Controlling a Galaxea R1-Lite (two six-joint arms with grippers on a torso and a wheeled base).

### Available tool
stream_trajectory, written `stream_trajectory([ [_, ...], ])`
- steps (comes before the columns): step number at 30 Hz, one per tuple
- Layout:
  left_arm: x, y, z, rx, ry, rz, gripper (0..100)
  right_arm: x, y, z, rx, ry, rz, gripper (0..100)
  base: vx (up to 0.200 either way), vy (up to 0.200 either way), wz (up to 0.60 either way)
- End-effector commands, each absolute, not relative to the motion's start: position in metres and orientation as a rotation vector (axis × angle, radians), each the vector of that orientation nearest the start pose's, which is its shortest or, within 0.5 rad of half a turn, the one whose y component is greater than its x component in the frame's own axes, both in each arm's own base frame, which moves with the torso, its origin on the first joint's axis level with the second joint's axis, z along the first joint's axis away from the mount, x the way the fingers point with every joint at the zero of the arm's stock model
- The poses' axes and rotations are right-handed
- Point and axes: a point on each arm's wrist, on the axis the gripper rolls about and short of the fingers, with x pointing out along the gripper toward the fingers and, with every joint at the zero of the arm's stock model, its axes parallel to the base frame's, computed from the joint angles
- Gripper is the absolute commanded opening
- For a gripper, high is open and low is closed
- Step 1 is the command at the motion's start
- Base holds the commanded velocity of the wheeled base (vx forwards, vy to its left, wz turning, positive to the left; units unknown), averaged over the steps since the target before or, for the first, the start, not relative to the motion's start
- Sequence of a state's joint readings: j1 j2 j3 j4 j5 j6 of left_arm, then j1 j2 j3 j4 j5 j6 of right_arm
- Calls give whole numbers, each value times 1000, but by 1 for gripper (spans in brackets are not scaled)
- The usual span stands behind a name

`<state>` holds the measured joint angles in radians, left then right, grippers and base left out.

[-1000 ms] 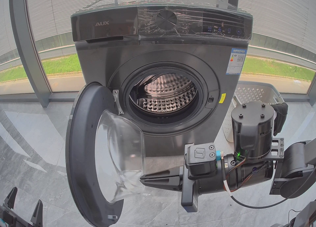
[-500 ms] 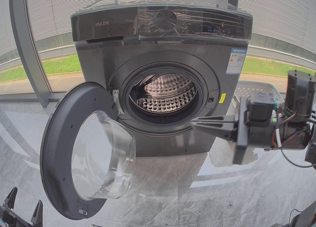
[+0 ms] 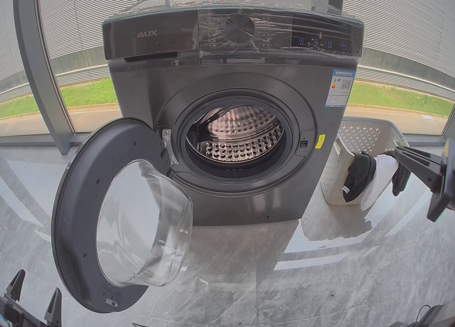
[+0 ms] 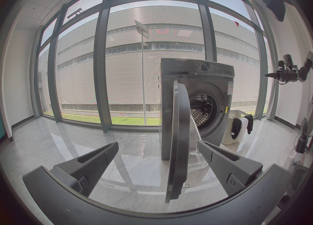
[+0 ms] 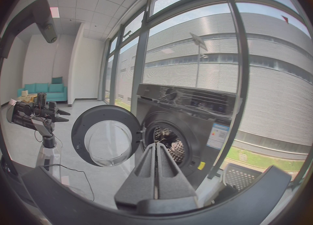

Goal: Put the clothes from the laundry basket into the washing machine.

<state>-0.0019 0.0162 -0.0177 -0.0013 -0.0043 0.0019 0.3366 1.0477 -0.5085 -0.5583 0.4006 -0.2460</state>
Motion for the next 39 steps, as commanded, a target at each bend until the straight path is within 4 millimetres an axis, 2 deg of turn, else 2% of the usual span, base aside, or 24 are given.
stream_trajectory([
  [1,-23,0,76,9,0,-8,100,64,19,213,-234,-207,537,0,0,0,0],
  [6,-23,0,76,6,-2,-6,100,21,10,170,-200,-252,428,0,0,0,0],
  [7,-23,0,76,6,-2,-6,100,21,10,170,-200,-252,428,0,0,0,0],
  [10,-23,0,76,6,-2,-9,100,5,7,151,-177,-290,371,0,0,0,0],
  [17,-23,0,76,26,-8,-15,100,-19,0,110,-56,-246,211,0,0,0,0],
  [24,-24,0,79,18,-23,-7,100,-16,-2,103,18,-150,111,0,0,0,0],
  [25,-24,0,88,9,-41,-6,100,-15,-2,102,16,-137,109,0,0,0,0],
  [27,-28,1,141,-29,-161,-16,100,-15,-2,99,14,-107,109,0,0,0,0],
  [28,-27,2,158,-34,-193,-33,100,-15,-2,98,12,-95,109,0,0,0,0],
  [29,-28,3,185,-35,-247,-76,100,-15,-2,96,9,-76,111,0,0,0,0],
  [30,-30,4,199,-32,-273,-102,100,-15,-2,95,9,-69,112,0,0,0,0],
  [31,-30,4,199,-32,-273,-102,100,-15,-2,95,9,-69,112,0,0,0,0],
  [32,-32,5,223,15,-312,-122,100,-15,-2,93,8,-53,112,0,0,0,0],
  [36,-33,4,231,52,-311,-162,100,-14,-2,90,4,-24,117,0,0,0,0],
  [39,-31,2,235,77,-271,-300,100,-14,-1,87,-2,11,126,0,0,0,0],
])
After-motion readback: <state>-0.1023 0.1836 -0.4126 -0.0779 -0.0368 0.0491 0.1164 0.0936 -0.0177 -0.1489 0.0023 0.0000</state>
